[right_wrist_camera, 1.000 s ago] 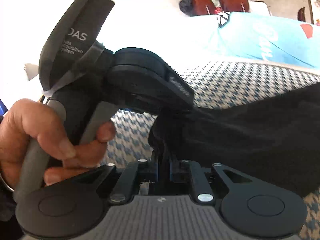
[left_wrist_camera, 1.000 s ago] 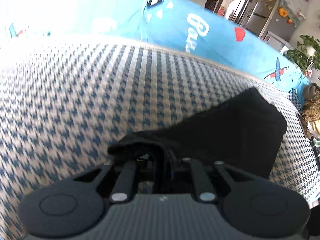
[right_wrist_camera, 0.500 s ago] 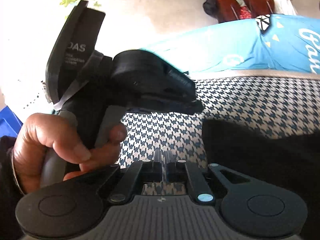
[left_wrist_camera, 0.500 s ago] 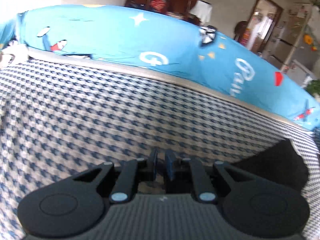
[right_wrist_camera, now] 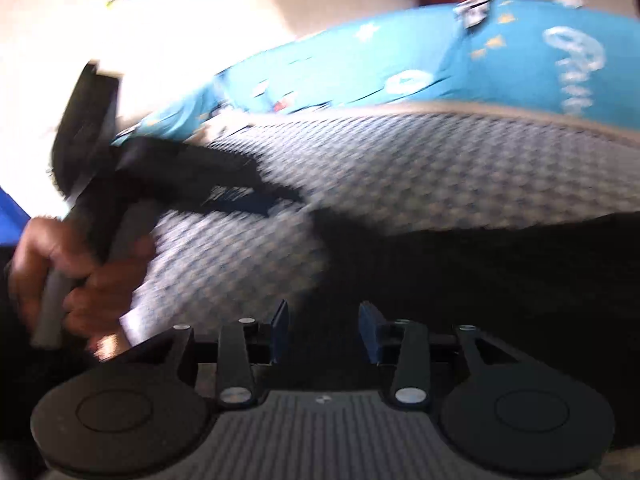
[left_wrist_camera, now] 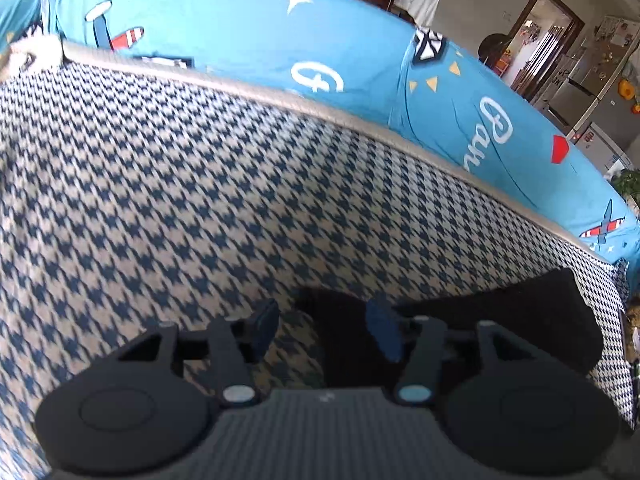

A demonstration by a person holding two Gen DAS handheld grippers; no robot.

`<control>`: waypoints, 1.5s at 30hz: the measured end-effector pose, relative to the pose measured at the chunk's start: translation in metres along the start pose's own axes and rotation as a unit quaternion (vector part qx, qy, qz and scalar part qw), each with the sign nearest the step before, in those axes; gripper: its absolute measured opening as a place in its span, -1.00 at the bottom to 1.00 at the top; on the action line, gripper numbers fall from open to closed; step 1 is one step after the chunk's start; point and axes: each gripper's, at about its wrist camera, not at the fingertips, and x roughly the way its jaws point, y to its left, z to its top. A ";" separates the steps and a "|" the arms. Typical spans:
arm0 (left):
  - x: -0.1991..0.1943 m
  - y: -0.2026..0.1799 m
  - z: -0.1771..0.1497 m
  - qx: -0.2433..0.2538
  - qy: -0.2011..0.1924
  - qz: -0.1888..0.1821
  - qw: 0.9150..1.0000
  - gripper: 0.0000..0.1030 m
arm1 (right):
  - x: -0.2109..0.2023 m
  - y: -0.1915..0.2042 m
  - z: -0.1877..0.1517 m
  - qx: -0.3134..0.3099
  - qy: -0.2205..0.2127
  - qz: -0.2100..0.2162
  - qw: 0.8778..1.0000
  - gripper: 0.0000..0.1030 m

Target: Fold clothes

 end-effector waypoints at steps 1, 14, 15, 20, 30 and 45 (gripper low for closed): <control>0.002 -0.002 -0.001 0.002 0.001 0.000 1.000 0.01 | -0.003 -0.011 0.006 0.007 -0.009 -0.014 1.000 -0.21; 0.026 -0.043 0.000 0.034 -0.001 -0.024 0.999 0.41 | 0.000 -0.108 0.054 -0.003 -0.033 -0.103 0.994 0.07; 0.029 -0.046 0.002 0.034 -0.001 -0.027 0.999 0.42 | 0.002 -0.112 0.055 0.002 -0.032 -0.106 0.994 0.08; 0.044 -0.055 0.009 0.023 0.002 -0.036 0.999 0.44 | 0.009 -0.123 0.055 0.024 -0.027 -0.090 0.995 0.08; 0.038 -0.047 0.004 0.000 -0.002 -0.035 0.999 0.66 | 0.020 -0.111 0.054 -0.057 -0.032 -0.101 0.993 0.39; 0.039 -0.049 0.003 0.020 0.034 -0.041 0.998 0.72 | 0.051 -0.145 0.061 -0.103 0.033 -0.034 0.994 0.44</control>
